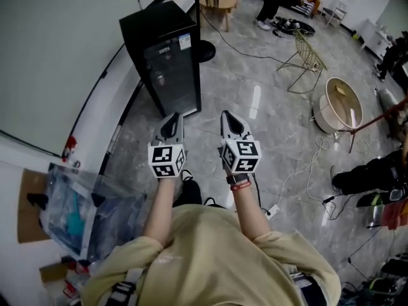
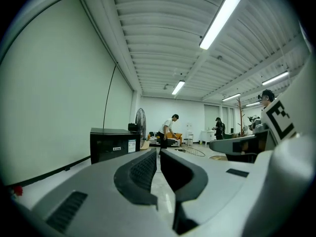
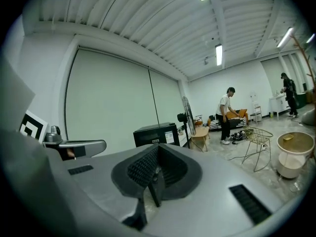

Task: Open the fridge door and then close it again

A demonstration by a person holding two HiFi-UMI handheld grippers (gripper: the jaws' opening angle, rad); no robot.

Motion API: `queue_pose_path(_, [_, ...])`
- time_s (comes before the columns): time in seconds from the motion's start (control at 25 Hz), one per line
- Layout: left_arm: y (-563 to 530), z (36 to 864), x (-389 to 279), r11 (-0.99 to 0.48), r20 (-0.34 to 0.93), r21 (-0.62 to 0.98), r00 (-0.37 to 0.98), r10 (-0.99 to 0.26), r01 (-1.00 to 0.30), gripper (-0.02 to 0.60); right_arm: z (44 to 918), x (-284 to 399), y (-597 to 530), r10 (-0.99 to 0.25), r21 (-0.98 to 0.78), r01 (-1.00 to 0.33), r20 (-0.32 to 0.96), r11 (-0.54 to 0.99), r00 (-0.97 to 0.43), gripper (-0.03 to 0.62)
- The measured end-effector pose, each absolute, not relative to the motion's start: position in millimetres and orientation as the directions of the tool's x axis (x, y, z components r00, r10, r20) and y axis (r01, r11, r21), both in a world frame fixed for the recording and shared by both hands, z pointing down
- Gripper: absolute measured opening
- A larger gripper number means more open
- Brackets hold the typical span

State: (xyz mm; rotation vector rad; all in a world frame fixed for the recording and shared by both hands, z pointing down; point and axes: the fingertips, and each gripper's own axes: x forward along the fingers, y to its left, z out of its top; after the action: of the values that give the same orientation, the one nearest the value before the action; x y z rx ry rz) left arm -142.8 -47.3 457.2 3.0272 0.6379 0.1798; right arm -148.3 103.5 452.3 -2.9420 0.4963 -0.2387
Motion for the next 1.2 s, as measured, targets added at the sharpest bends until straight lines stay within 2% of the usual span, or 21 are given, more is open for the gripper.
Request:
queue_pose_path(0.6, [-153.3, 464.7, 8.0, -0.963, 0.065, 0.114, 0.966, 0.252, 0.243, 0.04, 447.3, 22.0, -19.6, -0.521, -0.114, -0.509, 0.129, -0.853, 0.844, 0.025])
queue_pose_path(0.92, [-207.2, 471.0, 79.5, -0.97, 0.086, 0.121, 0.971, 0.222, 0.211, 0.041, 449.8, 103.8, -85.6, -0.583, -0.109, -0.573, 0.137, -0.812, 0.801, 0.025])
queue_pose_path(1.2, [-239.7, 487.1, 116.6, -0.969, 0.106, 0.151, 0.972, 0.211, 0.194, 0.041, 456.0, 146.8, -124.0, -0.618, -0.106, -0.609, 0.142, -0.786, 0.773, 0.025])
